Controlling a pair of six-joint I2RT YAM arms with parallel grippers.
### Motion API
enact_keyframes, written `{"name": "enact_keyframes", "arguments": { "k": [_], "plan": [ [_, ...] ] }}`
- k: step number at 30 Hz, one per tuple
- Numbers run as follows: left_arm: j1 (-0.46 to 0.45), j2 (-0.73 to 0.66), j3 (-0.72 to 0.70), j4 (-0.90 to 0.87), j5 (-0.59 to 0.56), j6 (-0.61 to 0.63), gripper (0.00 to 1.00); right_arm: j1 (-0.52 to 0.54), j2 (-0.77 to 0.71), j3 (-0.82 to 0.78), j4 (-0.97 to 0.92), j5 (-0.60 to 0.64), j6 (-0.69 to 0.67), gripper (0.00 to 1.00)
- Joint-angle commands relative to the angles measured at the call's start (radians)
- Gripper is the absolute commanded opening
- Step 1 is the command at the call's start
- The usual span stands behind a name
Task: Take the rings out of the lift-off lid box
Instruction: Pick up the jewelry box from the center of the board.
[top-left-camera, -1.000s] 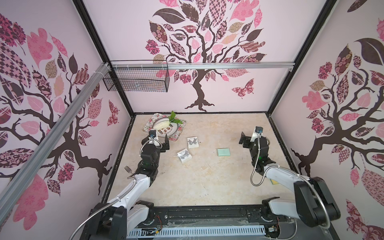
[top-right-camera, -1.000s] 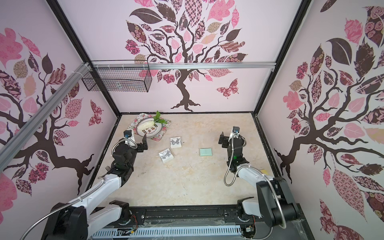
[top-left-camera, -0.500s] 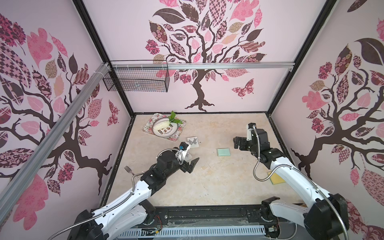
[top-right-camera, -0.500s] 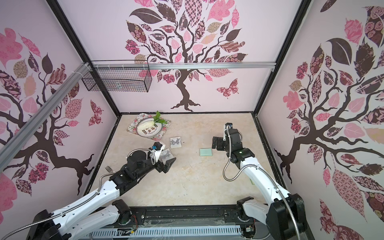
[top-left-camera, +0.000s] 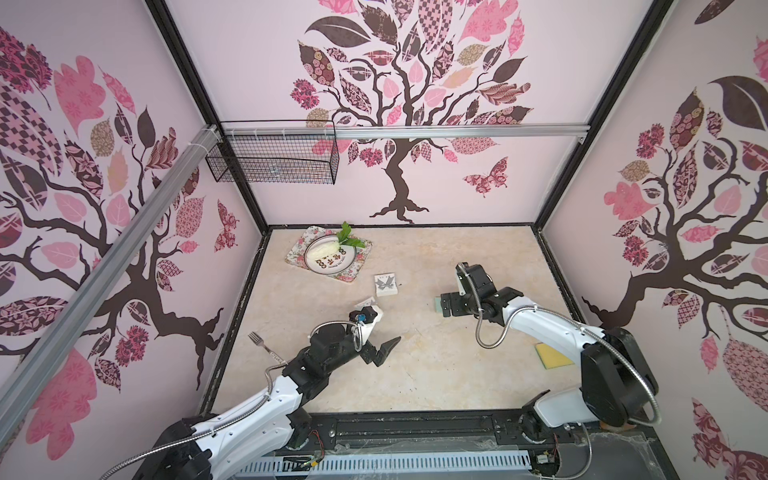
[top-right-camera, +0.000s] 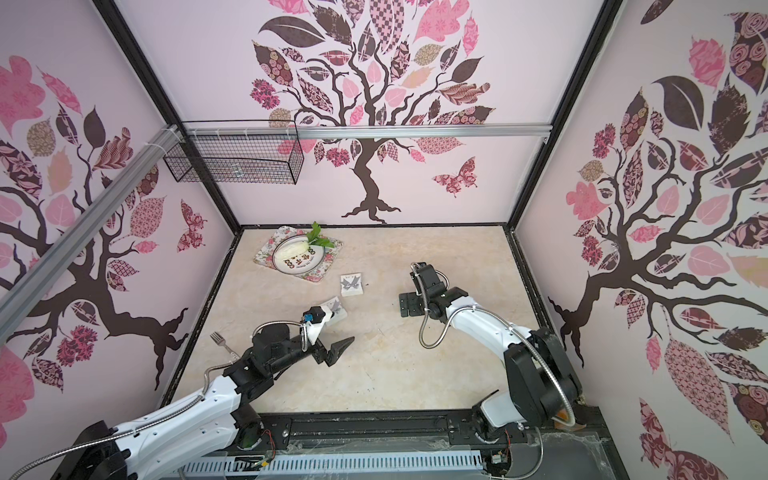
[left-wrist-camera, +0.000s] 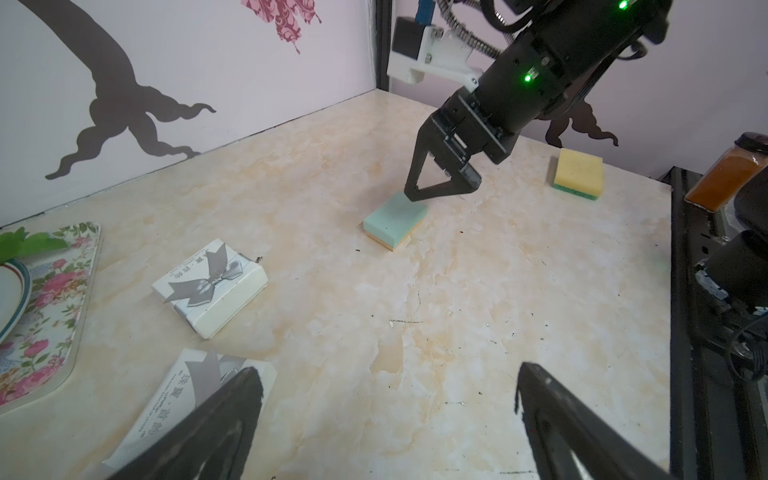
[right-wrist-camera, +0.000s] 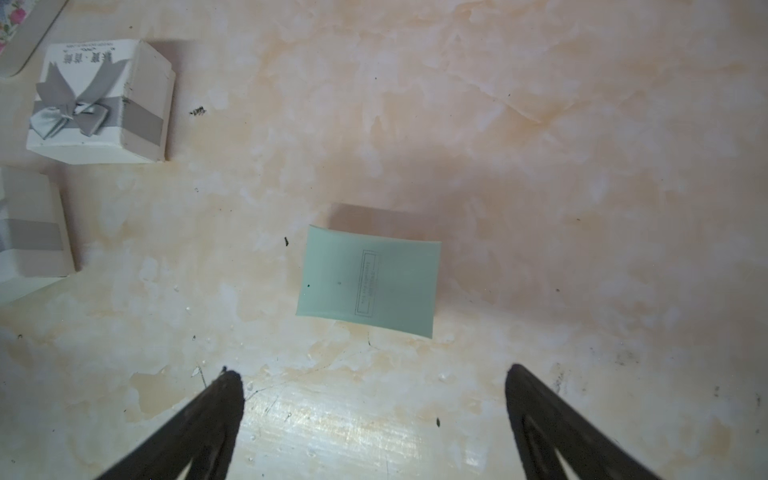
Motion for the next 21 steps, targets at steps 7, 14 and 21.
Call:
{"name": "enact_keyframes", "arguments": {
  "k": [7, 14, 21],
  "plan": [
    [-0.001, -0.026, 0.008, -0.054, 0.028, 0.086, 0.98, 0.005, 0.177, 0.15, -0.047, 0.044, 0.019, 1.0],
    [-0.001, -0.009, 0.001, -0.032, 0.032, 0.084, 0.98, 0.006, 0.277, 0.2, -0.058, 0.042, 0.034, 1.0],
    [-0.001, 0.022, 0.002, -0.009, 0.039, 0.081, 0.98, 0.009, 0.306, 0.199, -0.055, 0.053, 0.037, 1.0]
  ]
}}
